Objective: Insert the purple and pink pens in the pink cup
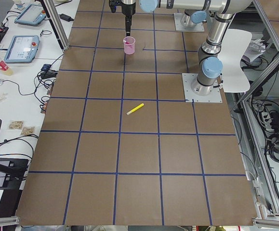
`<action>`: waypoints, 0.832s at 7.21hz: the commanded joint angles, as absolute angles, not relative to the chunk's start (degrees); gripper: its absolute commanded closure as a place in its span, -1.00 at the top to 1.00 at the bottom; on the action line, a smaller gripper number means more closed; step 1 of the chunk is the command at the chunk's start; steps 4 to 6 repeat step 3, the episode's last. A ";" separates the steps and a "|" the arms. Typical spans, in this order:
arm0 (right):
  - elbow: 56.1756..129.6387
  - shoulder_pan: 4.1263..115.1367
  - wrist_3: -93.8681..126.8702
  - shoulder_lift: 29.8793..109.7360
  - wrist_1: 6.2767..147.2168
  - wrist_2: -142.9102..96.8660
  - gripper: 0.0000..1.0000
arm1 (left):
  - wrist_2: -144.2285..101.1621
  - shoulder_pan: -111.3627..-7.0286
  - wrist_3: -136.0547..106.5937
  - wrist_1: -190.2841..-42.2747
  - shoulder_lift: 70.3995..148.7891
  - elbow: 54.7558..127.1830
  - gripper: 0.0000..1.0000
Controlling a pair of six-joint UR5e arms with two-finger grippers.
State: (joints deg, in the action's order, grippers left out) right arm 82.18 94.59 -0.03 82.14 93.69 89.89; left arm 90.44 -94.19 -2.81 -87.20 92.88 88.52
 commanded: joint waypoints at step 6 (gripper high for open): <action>82.18 94.66 0.00 82.18 93.78 89.74 1.00 | 90.62 -94.31 -2.99 -85.69 92.99 88.77 1.00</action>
